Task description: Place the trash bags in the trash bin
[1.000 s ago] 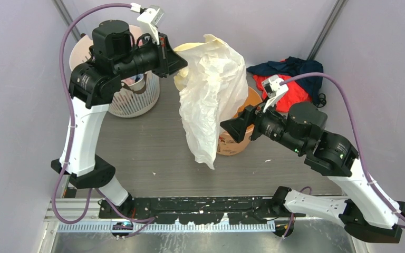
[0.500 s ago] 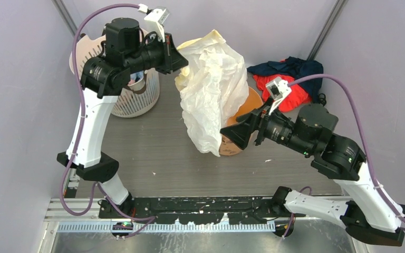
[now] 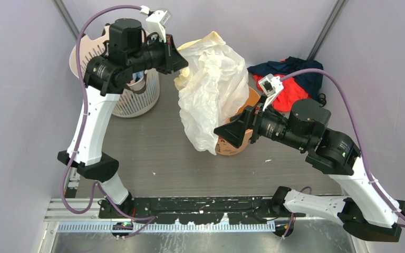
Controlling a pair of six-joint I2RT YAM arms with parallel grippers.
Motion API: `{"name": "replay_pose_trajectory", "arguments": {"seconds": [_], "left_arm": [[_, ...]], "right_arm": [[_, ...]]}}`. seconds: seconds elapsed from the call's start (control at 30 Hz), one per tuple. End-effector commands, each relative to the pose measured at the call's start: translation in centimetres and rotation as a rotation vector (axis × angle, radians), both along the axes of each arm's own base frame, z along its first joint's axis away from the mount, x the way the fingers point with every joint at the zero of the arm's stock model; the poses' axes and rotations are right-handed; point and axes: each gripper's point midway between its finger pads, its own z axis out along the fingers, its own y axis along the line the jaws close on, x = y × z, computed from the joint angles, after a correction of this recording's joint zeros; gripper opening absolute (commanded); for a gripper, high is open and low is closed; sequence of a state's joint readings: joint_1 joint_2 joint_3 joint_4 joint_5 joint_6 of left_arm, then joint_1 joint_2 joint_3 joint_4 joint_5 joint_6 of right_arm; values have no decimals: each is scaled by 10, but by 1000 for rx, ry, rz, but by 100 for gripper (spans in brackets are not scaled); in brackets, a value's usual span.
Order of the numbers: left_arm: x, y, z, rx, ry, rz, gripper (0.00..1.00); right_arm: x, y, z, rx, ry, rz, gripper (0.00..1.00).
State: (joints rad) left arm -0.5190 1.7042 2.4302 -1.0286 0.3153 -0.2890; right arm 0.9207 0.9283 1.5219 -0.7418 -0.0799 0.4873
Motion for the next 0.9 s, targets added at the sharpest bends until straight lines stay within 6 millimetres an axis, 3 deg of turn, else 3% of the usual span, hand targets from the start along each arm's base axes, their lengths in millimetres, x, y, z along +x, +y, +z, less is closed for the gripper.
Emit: {"name": "replay_pose_trajectory", "arguments": {"seconds": [0.0,0.3,0.63,0.7,0.83,0.87], "left_arm": [[-1,1,23,-51,-64,-7,0],[-1,2,23,-58,-58,-4,0],[4,1,18,-53,-48,0,0],[3,1,18,-54,-47,-1,0],[1,2,20,-57,-52,-2,0],[0,2,20,-58,-53,-3,0]], "right_arm": [[-6,1,29,87,-27,23,95],[6,16,17,59,38,2,95],[6,39,4,-36,41,-33,93],[4,44,1,-59,31,-46,80],[4,52,-1,-67,31,-53,26],[5,52,0,-67,31,-58,17]]}}
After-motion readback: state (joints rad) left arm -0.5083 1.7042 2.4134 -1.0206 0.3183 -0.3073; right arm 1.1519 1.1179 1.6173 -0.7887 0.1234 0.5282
